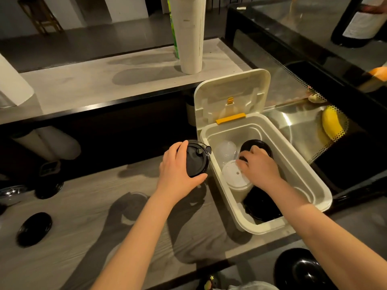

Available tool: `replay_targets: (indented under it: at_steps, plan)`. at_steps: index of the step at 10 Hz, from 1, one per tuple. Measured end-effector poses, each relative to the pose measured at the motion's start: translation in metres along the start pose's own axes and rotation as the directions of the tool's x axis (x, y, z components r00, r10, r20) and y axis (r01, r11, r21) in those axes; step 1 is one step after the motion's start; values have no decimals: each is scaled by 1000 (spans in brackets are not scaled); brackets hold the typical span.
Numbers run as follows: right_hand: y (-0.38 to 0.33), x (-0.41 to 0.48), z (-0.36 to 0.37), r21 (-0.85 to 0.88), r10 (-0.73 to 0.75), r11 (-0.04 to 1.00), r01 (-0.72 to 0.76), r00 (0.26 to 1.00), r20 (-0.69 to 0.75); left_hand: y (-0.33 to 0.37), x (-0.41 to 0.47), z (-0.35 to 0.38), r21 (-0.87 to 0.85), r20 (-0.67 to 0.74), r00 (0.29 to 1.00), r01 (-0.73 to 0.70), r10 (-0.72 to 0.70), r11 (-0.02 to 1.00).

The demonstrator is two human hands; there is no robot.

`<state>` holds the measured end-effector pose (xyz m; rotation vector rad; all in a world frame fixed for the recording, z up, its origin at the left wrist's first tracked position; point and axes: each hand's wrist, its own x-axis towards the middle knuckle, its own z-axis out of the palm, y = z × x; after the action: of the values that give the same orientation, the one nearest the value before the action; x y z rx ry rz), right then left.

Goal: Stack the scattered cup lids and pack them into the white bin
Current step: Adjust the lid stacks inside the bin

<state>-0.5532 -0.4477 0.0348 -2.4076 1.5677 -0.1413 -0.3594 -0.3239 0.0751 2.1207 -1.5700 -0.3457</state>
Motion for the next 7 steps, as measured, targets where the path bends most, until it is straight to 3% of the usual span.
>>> replay_targets:
  at_steps: [1, 2, 3, 7]
  plan:
    - [0, -4, -12, 113, -28, 993, 41, 993, -111, 4, -1, 2, -1, -3, 1000, -1, 1, 1000]
    - [5, -14, -24, 181, -219, 959, 216, 976, -6, 5, -1, 2, 3, -12, 1000, -1, 1, 1000]
    - [10, -23, -24, 129, -301, 951, 280, 932, 203, 5, -2, 3, 4, -11, 1000, 5, -5, 1000]
    - [18, -32, -9, 206, -196, 967, 152, 957, 214, 14, -4, 3, -56, 8, 999, 50, -50, 997]
